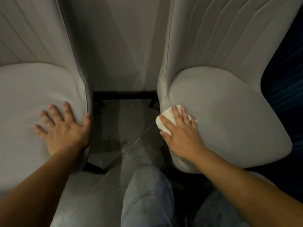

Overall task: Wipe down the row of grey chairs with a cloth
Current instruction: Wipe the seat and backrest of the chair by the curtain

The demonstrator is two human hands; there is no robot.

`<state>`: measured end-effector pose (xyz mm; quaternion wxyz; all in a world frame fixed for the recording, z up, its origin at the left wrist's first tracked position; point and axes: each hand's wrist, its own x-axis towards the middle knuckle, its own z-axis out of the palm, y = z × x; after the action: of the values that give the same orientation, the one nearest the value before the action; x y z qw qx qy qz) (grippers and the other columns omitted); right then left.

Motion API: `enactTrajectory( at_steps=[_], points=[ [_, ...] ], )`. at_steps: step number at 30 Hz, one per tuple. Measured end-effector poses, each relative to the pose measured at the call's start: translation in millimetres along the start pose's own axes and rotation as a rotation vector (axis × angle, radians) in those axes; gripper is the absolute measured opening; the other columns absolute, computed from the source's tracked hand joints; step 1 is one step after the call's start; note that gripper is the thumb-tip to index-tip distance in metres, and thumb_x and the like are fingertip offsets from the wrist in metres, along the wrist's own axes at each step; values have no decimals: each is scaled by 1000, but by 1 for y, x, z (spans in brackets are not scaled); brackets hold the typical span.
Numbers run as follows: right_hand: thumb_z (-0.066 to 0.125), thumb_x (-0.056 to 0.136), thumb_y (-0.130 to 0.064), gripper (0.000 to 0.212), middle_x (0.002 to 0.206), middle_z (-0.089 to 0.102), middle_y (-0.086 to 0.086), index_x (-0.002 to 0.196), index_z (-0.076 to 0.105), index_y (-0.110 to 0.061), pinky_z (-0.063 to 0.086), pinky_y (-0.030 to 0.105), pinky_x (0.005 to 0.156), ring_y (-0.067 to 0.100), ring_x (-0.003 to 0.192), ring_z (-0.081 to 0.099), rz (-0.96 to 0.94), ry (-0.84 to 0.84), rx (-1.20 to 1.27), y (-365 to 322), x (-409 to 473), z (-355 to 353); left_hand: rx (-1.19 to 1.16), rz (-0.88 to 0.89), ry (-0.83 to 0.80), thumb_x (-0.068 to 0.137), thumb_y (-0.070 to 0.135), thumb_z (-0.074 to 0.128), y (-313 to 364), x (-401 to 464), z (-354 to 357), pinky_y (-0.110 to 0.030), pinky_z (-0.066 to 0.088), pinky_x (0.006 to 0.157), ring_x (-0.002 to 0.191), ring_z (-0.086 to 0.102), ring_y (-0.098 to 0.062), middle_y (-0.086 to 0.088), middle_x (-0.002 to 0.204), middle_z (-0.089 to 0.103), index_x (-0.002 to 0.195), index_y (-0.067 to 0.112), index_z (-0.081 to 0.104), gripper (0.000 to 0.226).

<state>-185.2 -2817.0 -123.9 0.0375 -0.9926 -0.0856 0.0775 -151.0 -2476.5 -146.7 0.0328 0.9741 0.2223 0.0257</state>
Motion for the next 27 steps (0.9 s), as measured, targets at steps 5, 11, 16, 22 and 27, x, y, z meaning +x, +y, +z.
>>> enactTrajectory(
  at_steps=[5, 11, 16, 22, 27],
  points=[
    [18, 95, -63, 61, 166, -10, 3, 154, 14, -48, 0, 57, 119, 32, 151, -12, 18, -22, -9, 2, 7, 3, 32, 4, 10, 89, 77, 7, 0, 0, 1, -62, 2, 114, 148, -2, -35, -10, 163, 8, 156, 24, 10, 86],
    [27, 100, -59, 52, 163, -25, 4, 151, 16, -55, 0, 60, 118, 36, 150, -15, 117, 58, 103, 13, 99, -5, 24, 14, 16, 89, 77, 5, 0, -3, -1, -61, 1, 114, 149, -4, -32, -9, 163, 7, 156, 24, 8, 86],
    [29, 99, -59, 51, 165, -16, 8, 149, 18, -56, 2, 60, 118, 37, 151, -6, 77, 35, 128, 24, 127, -11, 6, 15, 14, 89, 77, 3, 1, -1, 0, -62, 2, 113, 149, -3, -29, -7, 163, 9, 156, 23, 11, 87],
    [27, 100, -60, 52, 167, 0, 10, 151, 23, -51, 1, 54, 119, 35, 151, -5, -1, -54, 81, 26, 56, -12, 0, 58, 15, 91, 75, 4, 2, -4, -3, -63, 1, 113, 149, -7, -27, -8, 164, 3, 155, 20, 13, 85],
    [27, 99, -57, 51, 166, 5, 10, 149, 26, -49, -1, 53, 120, 32, 152, -5, -64, -10, 88, 17, -26, 1, 56, 135, -35, 94, 66, 2, 7, -3, -8, -61, -3, 115, 147, -17, -26, -7, 163, -10, 156, 25, 4, 74]
  ],
)
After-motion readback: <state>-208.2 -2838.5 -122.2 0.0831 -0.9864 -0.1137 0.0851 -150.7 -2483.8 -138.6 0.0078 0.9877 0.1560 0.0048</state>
